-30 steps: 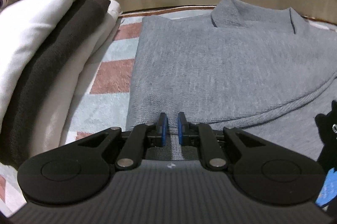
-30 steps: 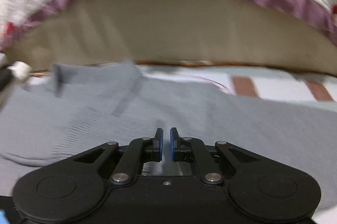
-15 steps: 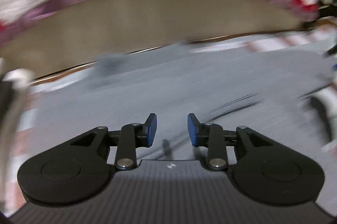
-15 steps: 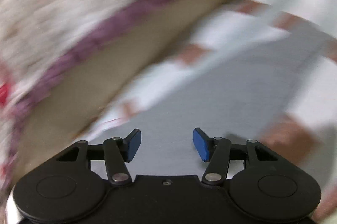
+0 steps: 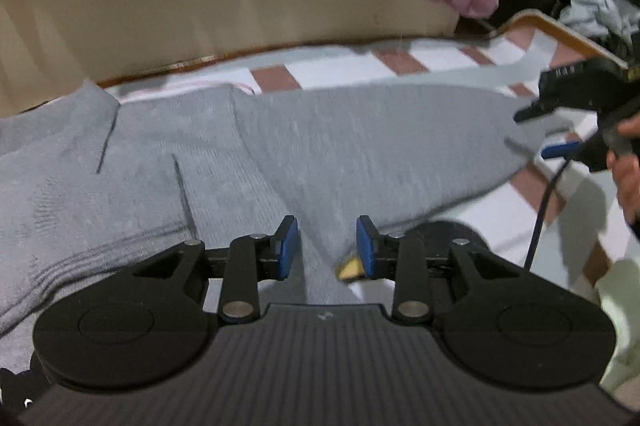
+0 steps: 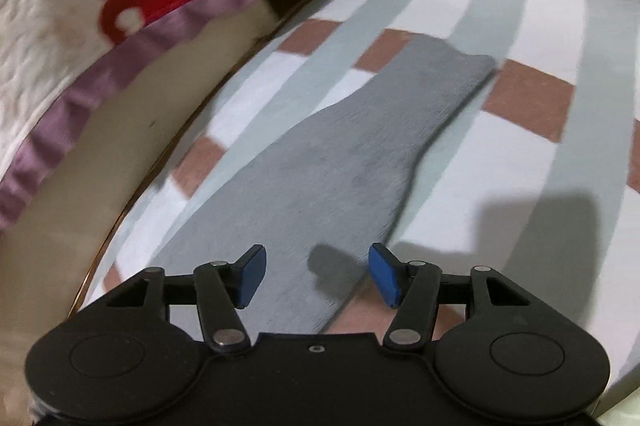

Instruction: Fold clothes

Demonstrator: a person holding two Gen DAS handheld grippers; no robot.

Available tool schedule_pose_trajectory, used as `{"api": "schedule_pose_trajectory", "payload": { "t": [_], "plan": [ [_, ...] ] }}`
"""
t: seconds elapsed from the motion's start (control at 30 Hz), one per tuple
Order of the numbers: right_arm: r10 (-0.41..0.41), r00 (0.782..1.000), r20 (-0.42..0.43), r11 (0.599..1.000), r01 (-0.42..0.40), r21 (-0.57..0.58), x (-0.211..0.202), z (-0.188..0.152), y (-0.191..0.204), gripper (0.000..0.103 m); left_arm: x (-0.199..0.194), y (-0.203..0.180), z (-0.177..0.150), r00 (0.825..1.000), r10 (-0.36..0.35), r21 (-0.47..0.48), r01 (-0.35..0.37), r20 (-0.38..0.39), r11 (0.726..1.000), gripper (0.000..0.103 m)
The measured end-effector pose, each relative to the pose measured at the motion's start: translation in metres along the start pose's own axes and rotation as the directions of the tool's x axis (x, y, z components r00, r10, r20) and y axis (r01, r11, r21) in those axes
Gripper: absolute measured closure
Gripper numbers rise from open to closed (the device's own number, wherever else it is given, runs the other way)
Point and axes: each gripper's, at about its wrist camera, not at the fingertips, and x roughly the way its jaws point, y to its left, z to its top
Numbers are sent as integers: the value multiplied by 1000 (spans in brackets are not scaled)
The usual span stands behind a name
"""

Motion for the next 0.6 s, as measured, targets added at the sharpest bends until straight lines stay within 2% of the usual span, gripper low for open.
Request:
{"api": "schedule_pose_trajectory", "payload": {
  "t": [0.13, 0.23, 0.27, 0.33, 0.43, 0.53, 0.57, 0.6],
  "plan": [
    [40, 997, -60, 994, -34, 100, 16, 2, -12, 39, 1, 3, -6, 1000, 29, 17, -29, -9, 999, 72],
    [65, 994, -83, 989, -53, 139, 15, -1, -14, 34, 1, 10, -6, 999, 53, 6, -53, -2, 999, 72],
    [79, 993, -91, 987, -65, 147, 16, -2, -13, 30, 1, 11, -7, 998, 60, 8, -60, 3, 998, 72],
    [86, 994, -65, 987, -76, 140, 18, -3, -9, 22, -2, 14, -6, 999, 49, 21, -49, 8, 999, 71],
    [93, 995, -18, 988, -91, 124, 23, -4, -1, 22, -6, 19, -5, 999, 30, 42, -31, 14, 999, 69],
    [64, 997, 32, 995, -66, 74, 28, -8, 11, 52, -10, 23, -4, 1000, 11, 63, -13, 20, 998, 69],
    [52, 998, 45, 997, -55, 52, 29, -10, 15, 83, -15, 33, -5, 1000, 15, 25, -16, 26, 1000, 69],
    [55, 997, 48, 998, -57, 36, 29, -11, 18, 92, -21, 43, -6, 999, 33, 5, -34, 31, 999, 69]
  ]
}}
